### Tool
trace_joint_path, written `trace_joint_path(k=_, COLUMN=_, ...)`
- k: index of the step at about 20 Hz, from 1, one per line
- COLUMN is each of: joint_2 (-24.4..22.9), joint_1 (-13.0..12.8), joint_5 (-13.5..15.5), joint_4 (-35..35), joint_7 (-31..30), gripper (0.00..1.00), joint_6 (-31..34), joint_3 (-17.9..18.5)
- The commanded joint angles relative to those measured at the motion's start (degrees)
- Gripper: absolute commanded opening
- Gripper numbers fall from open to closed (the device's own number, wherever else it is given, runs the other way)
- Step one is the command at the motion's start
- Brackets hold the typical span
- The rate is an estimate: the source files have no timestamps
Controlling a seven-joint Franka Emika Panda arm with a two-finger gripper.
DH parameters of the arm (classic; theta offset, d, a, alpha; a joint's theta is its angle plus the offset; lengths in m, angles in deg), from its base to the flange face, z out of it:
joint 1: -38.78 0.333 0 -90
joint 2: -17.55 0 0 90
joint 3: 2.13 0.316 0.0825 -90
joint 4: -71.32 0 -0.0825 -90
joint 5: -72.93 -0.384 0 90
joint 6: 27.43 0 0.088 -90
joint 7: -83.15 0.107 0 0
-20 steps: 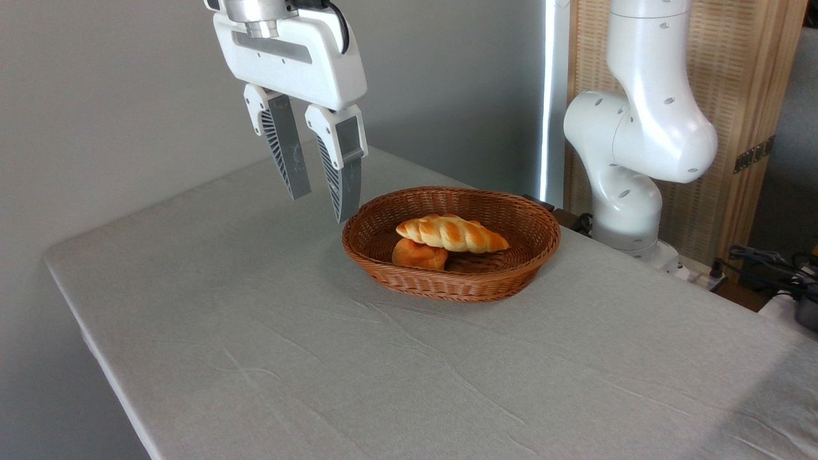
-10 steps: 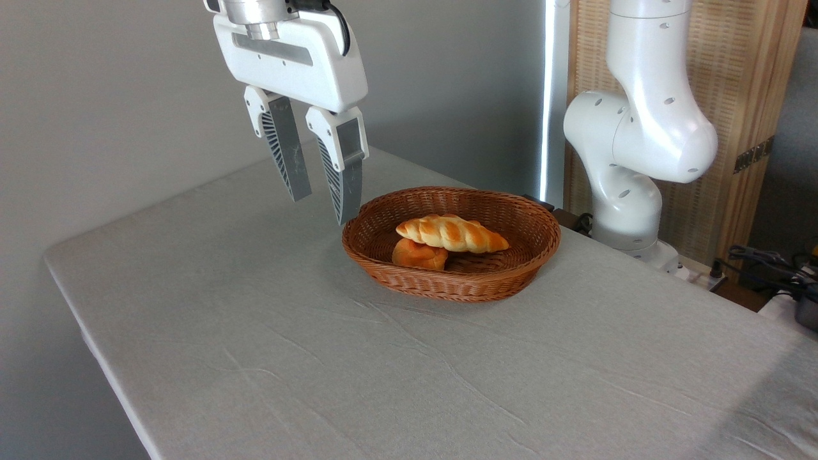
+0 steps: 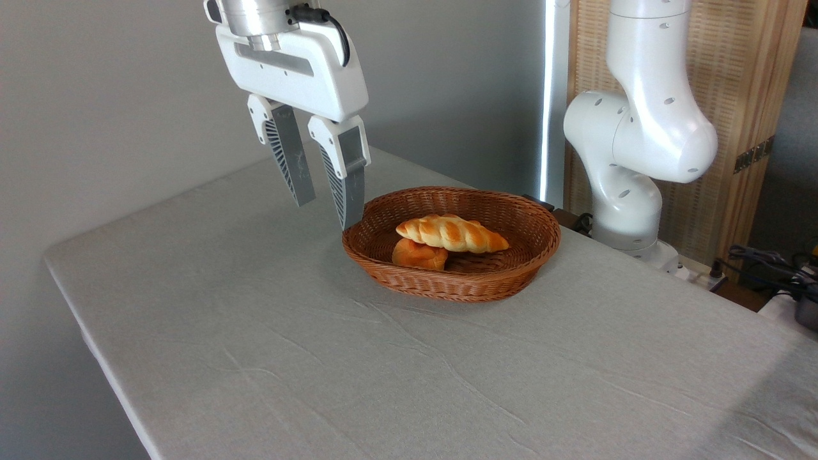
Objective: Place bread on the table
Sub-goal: 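Lower the open gripper onto the braided bread roll in the basket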
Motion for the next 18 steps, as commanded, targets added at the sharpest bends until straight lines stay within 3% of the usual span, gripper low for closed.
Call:
trace_joint_path(k=1, joint_2=-10.7, joint_1=-1.2, joint_5=5.3, joint_4=12.3, joint_7=1.3, gripper=1.0, joint_6=-6.1, joint_3=0.0)
trace_joint_path(k=6, joint_2=-25.5, joint_1=-7.3, joint_5=5.3, joint_4=35.2, joint_7=8.9, gripper=1.0, joint_6=-12.2, joint_3=0.1)
trace_joint_path(k=8, joint_2=-29.8, joint_1=-9.9, joint_5=5.4, joint_4=42.2, joint_7=9.1, gripper=1.0, joint_6=-13.1, joint_3=0.1)
trace_joint_path(k=12, joint_2=-32.1, joint_1=-12.7, joint_5=5.8, joint_4=46.8, joint_7=9.3, gripper=1.0, joint_6=-13.4, joint_3=0.1)
trace_joint_path(k=16, joint_2=-32.8, joint_1=-12.8, joint_5=4.7, joint_4=52.3, joint_7=10.0, gripper=1.0, joint_6=-18.2, joint_3=0.3)
trace_joint_path(k=18, joint_2=-32.6, joint_1=-12.8, joint_5=2.1, joint_4=53.0, joint_7=10.9, gripper=1.0, joint_6=-18.1, joint_3=0.2)
